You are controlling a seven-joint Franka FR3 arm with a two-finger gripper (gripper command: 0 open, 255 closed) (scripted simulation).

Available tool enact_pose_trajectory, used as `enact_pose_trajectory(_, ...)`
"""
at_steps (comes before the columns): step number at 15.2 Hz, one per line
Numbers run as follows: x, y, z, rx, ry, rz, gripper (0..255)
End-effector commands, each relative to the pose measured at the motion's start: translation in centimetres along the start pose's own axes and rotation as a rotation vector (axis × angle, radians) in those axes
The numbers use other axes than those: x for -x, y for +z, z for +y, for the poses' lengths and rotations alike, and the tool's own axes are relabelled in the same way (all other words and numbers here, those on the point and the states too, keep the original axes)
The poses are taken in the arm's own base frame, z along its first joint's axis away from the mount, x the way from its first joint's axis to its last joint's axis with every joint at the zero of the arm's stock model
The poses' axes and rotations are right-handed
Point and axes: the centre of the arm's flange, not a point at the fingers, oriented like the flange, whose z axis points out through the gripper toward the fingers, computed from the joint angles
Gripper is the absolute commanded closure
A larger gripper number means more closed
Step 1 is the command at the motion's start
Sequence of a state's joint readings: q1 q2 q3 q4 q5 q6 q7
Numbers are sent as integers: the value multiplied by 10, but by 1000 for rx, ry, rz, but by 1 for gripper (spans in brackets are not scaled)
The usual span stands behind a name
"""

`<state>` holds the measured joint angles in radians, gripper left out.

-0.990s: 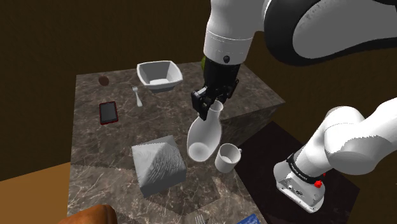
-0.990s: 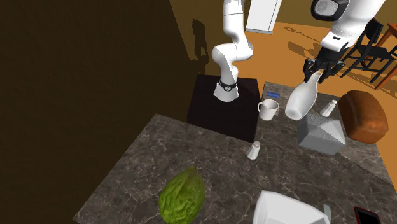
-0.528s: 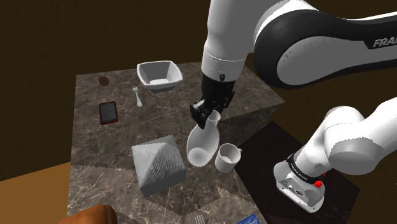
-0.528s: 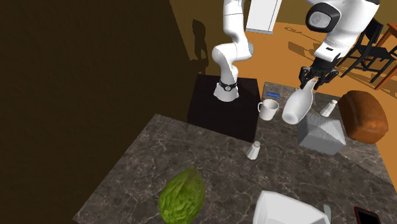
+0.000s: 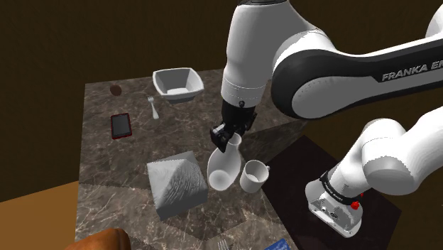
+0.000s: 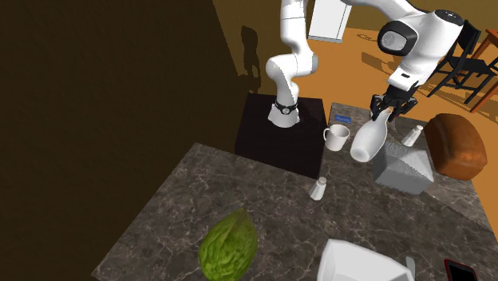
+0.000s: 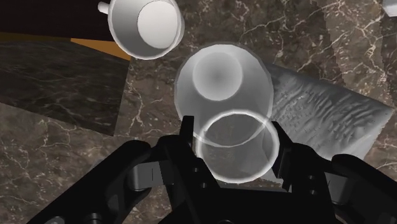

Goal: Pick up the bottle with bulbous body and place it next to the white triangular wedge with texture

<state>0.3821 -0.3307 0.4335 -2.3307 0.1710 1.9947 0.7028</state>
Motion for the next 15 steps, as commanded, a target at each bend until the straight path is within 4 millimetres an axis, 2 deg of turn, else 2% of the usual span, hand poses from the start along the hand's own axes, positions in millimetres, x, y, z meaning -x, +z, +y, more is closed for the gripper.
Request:
enact_pose_trajectory(1,1,11,0,-1,0,1,255)
enact_pose_trajectory(3,0,19,0,-1,0,1,255)
enact_pose_trajectory(10,0,19,0,-1,0,1,255)
enact_pose_trajectory(11,0,19,0,-1,0,1,0)
enact_pose_trajectory(15,0,19,0,-1,0,1,0)
